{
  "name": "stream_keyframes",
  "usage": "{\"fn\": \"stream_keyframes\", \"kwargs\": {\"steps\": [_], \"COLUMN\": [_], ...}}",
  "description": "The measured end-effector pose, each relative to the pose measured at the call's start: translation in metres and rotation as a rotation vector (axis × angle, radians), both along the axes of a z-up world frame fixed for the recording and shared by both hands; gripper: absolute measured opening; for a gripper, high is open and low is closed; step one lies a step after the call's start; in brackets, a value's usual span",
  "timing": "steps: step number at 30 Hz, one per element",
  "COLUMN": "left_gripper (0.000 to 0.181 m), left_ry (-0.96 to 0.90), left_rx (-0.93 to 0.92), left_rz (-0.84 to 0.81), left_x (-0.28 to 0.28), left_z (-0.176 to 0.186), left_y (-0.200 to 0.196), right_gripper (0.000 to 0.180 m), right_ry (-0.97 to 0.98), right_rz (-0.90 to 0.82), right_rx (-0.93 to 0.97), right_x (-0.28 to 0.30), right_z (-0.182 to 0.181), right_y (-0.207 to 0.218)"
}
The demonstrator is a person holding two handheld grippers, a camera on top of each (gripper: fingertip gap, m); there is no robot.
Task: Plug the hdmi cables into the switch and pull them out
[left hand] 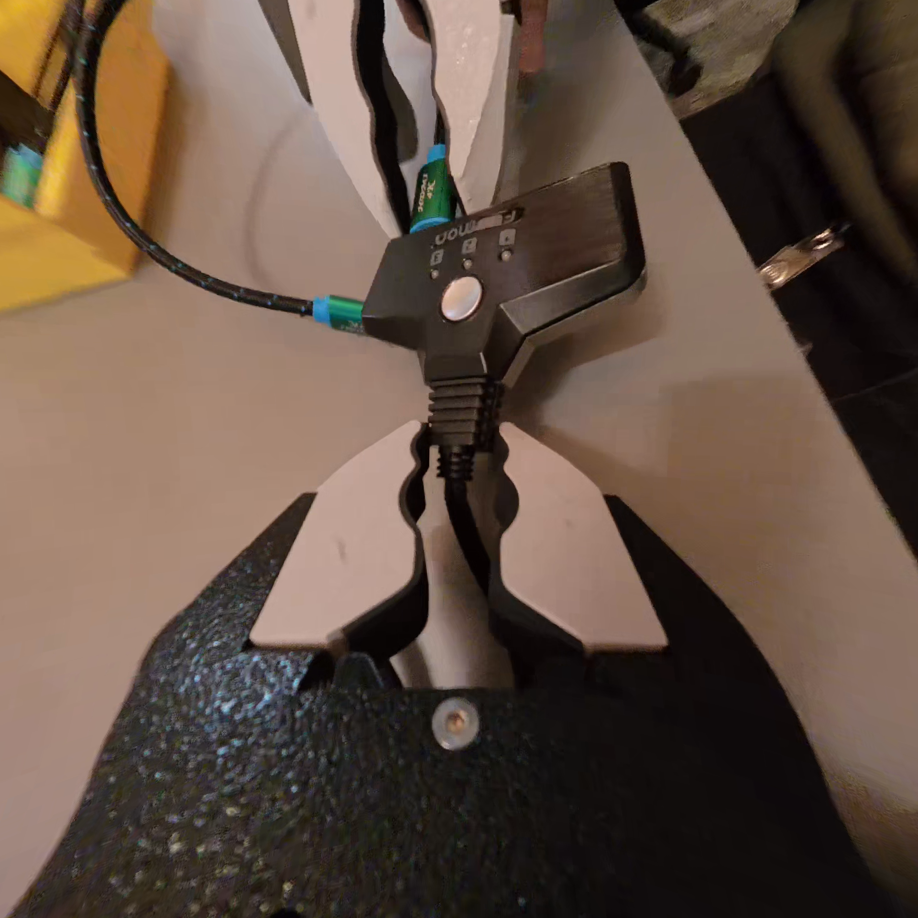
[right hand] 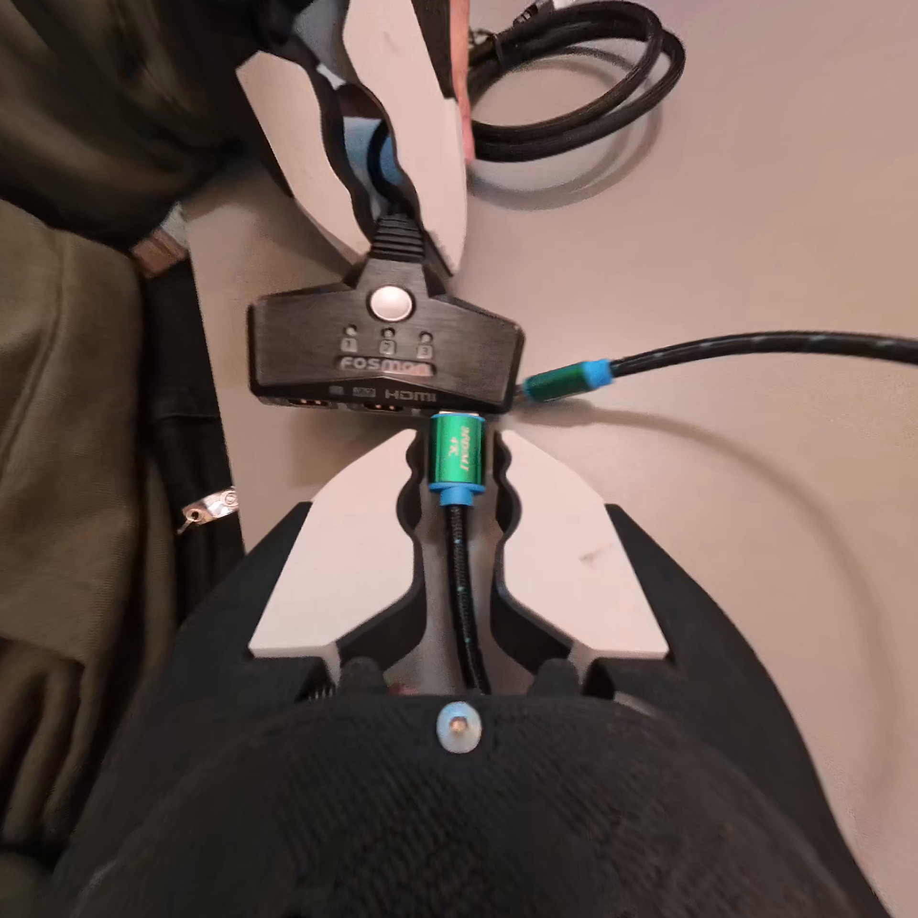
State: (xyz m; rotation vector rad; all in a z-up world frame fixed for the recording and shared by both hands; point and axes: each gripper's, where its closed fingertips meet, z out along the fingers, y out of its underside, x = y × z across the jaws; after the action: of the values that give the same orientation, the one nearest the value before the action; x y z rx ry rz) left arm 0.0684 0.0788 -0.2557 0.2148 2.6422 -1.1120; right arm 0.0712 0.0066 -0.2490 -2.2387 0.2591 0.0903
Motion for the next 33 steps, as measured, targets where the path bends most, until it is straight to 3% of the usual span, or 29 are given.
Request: {"fn": "stream_keyframes", "kwargs": {"steps": [1, 5, 12, 15, 19, 26, 29, 33], "left_gripper": [0.023, 0.023, 0.029, 0.025, 0.037, 0.021, 0.015, 0.028], "left_ry": [-0.054, -0.128, 0.103, 0.114, 0.156, 0.197, 0.167, 0.15], "left_rx": [0.002, 0.015, -0.158, -0.198, -0.253, -0.533, -0.522, -0.519], "left_rz": [-0.003, 0.003, -0.03, -0.074, -0.063, -0.064, -0.066, -0.052], "left_x": [0.003, 0.007, -0.012, -0.02, -0.023, -0.02, -0.02, -0.018], "left_z": [0.002, 0.004, 0.021, 0.028, 0.04, 0.086, 0.086, 0.086], "left_y": [-0.001, -0.001, -0.006, -0.011, -0.015, -0.01, -0.01, -0.01], "right_gripper": [0.026, 0.022, 0.022, 0.022, 0.022, 0.022, 0.022, 0.022], "right_ry": [0.031, 0.091, -0.236, -0.298, -0.318, -0.353, -0.366, -0.377], "right_rz": [-0.007, -0.051, 0.09, 0.121, 0.086, 0.075, 0.068, 0.06], "right_rx": [0.017, 0.049, 0.118, 0.145, 0.17, 0.231, 0.232, 0.22], "right_x": [-0.001, 0.005, 0.001, -0.002, 0.003, 0.004, 0.005, 0.008], "right_z": [0.001, -0.001, 0.033, 0.044, 0.052, 0.072, 0.077, 0.078], "right_y": [0.0, 0.001, 0.004, 0.005, 0.004, 0.0, -0.001, -0.002]}}
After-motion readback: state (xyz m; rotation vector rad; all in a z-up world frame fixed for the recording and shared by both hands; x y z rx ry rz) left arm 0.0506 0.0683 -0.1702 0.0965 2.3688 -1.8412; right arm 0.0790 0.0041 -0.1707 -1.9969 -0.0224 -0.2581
